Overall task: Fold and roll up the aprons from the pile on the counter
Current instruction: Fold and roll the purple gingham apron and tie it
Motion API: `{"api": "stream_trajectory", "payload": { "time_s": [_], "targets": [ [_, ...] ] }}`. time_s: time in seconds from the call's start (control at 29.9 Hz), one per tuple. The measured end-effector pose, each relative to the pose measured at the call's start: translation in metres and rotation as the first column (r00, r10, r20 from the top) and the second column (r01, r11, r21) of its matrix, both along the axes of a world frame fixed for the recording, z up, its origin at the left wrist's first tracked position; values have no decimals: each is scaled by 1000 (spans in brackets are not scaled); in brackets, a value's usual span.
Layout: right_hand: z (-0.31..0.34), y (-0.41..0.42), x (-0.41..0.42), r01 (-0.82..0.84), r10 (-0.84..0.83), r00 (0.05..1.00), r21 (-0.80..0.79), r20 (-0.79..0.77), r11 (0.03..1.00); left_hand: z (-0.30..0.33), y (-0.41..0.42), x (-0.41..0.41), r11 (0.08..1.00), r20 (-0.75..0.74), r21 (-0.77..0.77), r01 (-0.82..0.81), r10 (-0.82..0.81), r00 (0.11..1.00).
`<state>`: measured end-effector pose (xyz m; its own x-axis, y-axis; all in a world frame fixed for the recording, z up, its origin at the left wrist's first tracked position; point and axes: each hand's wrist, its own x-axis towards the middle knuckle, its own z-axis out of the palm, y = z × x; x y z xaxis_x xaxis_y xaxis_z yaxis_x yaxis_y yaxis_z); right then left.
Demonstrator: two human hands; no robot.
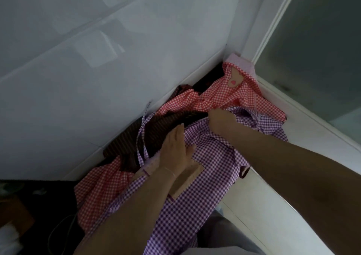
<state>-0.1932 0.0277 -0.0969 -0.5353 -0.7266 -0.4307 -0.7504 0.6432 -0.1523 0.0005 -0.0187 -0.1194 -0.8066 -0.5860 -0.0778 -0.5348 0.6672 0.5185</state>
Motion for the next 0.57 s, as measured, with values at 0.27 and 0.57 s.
{"api": "stream_trajectory", "payload": {
  "time_s": [0.27,0.57],
  "targets": [
    [11,31,-42,-162,163,985,21,-54,987,-29,-21,-22,956,180,192,-222,188,966],
    [72,18,-120,64,-92,943,-96,-321,993,-31,-26,-33,842,144,457,-287,249,958]
  ]
}}
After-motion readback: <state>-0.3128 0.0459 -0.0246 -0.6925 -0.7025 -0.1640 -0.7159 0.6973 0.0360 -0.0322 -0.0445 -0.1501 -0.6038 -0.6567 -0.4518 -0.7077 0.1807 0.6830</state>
